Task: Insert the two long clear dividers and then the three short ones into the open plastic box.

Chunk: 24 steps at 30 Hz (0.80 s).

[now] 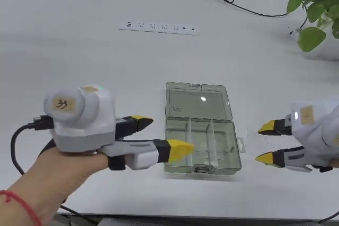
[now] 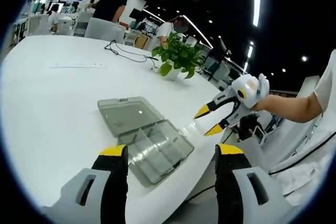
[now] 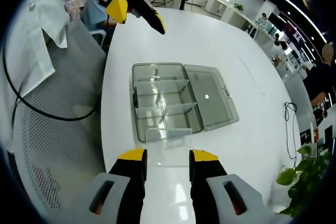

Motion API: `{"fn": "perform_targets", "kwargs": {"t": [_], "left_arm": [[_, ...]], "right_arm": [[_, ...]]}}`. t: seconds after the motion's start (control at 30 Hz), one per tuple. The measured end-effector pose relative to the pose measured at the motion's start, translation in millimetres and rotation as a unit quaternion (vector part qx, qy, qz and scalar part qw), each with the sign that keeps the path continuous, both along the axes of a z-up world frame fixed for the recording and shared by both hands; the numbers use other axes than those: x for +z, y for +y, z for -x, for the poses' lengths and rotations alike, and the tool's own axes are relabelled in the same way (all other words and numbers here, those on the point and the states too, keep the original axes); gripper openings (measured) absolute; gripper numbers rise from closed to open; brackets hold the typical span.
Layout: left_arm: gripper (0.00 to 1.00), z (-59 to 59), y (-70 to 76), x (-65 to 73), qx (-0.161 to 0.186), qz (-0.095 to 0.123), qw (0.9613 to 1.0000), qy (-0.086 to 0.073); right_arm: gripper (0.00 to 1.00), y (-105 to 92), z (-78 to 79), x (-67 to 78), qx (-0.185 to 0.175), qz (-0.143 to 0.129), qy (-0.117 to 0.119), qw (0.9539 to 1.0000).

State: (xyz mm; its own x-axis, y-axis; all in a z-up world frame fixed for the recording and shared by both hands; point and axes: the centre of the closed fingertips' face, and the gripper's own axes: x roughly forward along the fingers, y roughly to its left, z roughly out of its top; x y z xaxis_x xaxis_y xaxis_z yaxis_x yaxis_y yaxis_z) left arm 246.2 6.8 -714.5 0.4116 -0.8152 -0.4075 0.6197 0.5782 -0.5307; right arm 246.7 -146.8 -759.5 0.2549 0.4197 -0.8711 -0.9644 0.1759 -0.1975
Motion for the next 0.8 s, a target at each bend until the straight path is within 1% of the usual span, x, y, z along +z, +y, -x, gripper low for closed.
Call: {"fn": "perform_targets", "kwargs": {"t": [0.07, 0.1, 0.17, 0.33, 0.37, 0.4, 0.47, 0.57, 0.7, 0.8], "left_arm": [[0.63, -0.6, -4.2, -1.4, 0.000, 0.003, 1.0000, 0.004], [0.62, 0.1, -6.0, -1.5, 0.001, 0.005, 0.9999, 0.012], [0.58, 2.6, -11.7, 0.1, -0.002, 0.018, 0.9994, 0.028], [0.48, 2.1, -24.1, 3.2, -0.006, 0.039, 0.9980, 0.050], [0.45, 2.4, -26.6, 4.6, -0.006, 0.045, 0.9975, 0.055], [0.43, 1.9, -29.4, 6.1, -0.008, 0.053, 0.9966, 0.063], [0.40, 1.4, -34.0, 7.3, -0.007, 0.062, 0.9954, 0.073], [0.37, 1.6, -40.0, 6.8, -0.012, 0.069, 0.9937, 0.087], [0.32, 8.1, -49.5, 6.9, -0.023, 0.074, 0.9920, 0.099], [0.31, 11.4, -54.9, 6.3, -0.025, 0.078, 0.9908, 0.108]], "right_arm": [[0.33, 4.8, 1.4, 2.5, 0.004, 0.001, -0.004, 1.0000], [0.33, 6.7, 1.9, 3.9, 0.005, 0.001, -0.006, 1.0000], [0.33, 11.8, 3.1, 7.7, 0.005, -0.002, -0.008, 1.0000], [0.33, 22.6, 7.1, 13.2, 0.013, -0.002, -0.014, 0.9998], [0.33, 24.3, 7.9, 14.1, 0.015, -0.002, -0.015, 0.9998], [0.33, 27.1, 9.1, 15.8, 0.017, -0.002, -0.016, 0.9997], [0.33, 32.3, 10.8, 19.5, 0.019, -0.006, -0.018, 0.9996], [0.33, 40.3, 13.2, 25.3, 0.021, -0.014, -0.020, 0.9995], [0.33, 48.5, 16.4, 31.1, 0.026, -0.020, -0.022, 0.9992], [0.33, 52.7, 17.9, 34.7, 0.029, -0.020, -0.025, 0.9991]]}}
